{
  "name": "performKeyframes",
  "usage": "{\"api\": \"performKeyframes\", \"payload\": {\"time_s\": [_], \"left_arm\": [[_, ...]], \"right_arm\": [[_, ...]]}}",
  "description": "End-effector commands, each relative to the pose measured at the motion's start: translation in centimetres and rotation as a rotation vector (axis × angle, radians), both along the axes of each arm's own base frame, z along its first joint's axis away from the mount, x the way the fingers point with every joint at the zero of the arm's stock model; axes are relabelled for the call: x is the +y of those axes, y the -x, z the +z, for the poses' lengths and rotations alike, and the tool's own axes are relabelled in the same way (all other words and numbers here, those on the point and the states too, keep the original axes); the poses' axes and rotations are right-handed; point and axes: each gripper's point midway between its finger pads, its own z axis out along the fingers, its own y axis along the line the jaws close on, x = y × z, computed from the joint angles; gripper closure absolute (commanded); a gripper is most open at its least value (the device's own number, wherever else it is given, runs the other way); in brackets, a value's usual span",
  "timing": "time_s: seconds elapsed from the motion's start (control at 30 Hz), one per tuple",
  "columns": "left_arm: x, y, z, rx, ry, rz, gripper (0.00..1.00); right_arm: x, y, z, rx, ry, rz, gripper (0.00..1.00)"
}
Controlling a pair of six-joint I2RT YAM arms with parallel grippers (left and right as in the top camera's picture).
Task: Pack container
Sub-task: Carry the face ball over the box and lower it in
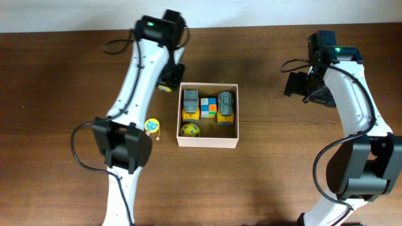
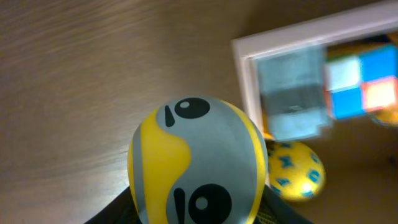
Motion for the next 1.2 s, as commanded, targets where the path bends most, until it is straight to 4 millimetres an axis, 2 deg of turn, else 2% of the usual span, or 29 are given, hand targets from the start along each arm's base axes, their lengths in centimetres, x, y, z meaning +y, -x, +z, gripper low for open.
{"api": "performKeyframes", "payload": {"time_s": [0.0,0.03,0.37,0.53,0.67,0.8,1.03,1.17], "left_arm": [[-2.4,0.7,0.5,0.001,0.02,-0.139,0.54],[-3.5,1.1,0.4,0.008,0.033,-0.188,0.54],[-9.2,4.0,0.4,0.048,0.123,-0.333,0.53],[-11.1,5.3,0.3,0.069,0.153,-0.371,0.54],[-12.0,6.3,-0.3,0.094,0.146,-0.397,0.53],[-12.3,7.8,-1.7,0.153,0.12,-0.416,0.53],[-11.6,10.2,-4.6,0.273,0.067,-0.422,0.53],[-11.2,10.9,-5.4,0.313,0.053,-0.42,0.53]], "right_arm": [[-0.3,0.1,-0.1,0.004,0.008,-0.013,0.01],[-0.3,0.1,-0.2,0.004,0.007,-0.013,0.01],[-0.3,0.1,-0.2,0.004,0.007,-0.013,0.01],[-0.3,0.1,-0.2,0.004,0.007,-0.013,0.01],[-0.3,0.1,-0.2,0.004,0.007,-0.013,0.01],[-0.3,0.1,-0.1,0.004,0.008,-0.013,0.01],[-0.3,0.1,-0.2,0.004,0.007,-0.013,0.01],[-0.3,0.1,-0.2,0.004,0.007,-0.013,0.02]]}}
